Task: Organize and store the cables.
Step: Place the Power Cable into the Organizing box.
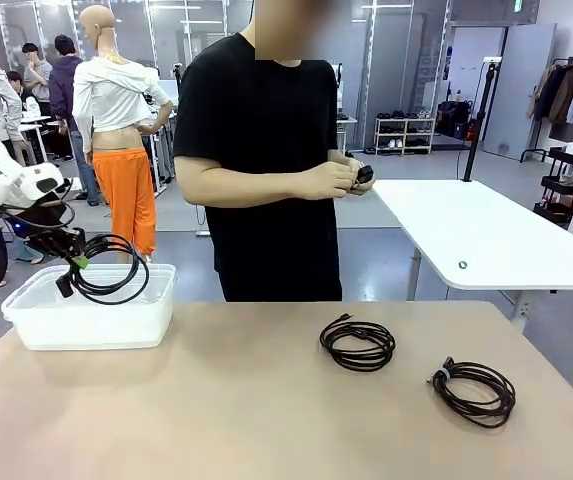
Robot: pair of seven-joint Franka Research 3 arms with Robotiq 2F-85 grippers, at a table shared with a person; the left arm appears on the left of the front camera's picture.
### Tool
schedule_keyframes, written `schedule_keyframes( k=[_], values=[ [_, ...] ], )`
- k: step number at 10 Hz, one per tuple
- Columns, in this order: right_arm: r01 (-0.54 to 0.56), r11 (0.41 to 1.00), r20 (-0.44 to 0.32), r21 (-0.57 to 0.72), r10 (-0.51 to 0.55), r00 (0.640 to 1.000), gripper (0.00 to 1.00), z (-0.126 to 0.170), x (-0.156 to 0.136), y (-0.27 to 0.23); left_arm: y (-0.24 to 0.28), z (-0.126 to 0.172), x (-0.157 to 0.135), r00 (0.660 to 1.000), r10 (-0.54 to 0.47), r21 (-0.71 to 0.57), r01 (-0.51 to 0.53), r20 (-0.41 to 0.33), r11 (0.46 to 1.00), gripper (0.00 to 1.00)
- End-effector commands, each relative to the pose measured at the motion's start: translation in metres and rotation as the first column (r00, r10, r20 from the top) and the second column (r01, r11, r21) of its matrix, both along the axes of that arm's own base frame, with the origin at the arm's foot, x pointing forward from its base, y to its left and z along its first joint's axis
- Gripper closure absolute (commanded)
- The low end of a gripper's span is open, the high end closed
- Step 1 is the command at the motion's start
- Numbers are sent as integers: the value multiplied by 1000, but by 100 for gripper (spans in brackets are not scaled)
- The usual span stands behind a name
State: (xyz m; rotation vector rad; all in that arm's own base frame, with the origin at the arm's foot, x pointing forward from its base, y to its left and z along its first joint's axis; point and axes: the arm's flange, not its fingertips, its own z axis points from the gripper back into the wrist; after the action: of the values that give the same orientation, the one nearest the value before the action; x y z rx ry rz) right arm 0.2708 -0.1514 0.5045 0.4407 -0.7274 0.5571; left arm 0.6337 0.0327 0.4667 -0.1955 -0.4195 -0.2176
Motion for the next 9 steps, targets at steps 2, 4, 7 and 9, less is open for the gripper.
schedule_keyframes(
  k=[2, 4, 7, 9],
  values=[
    [-18, 1000, 10, 0, 18, 1000, 0, 1, -1, -1, 3, -9, 25, 998, 35, 57, -33, -48, 998, 83],
    [-18, 1000, 10, 0, 18, 1000, 0, 1, -1, -1, 3, -21, 25, 996, 29, 82, -22, -85, 996, 78],
    [-18, 1000, 10, 0, 18, 1000, 0, 1, -1, -1, 4, -26, 24, 994, 43, 93, -34, -100, 995, 44],
    [-18, 1000, 10, 0, 18, 1000, 0, 1, -1, -1, 4, -22, 21, 994, 38, 78, -30, -102, 997, 21]
  ],
)
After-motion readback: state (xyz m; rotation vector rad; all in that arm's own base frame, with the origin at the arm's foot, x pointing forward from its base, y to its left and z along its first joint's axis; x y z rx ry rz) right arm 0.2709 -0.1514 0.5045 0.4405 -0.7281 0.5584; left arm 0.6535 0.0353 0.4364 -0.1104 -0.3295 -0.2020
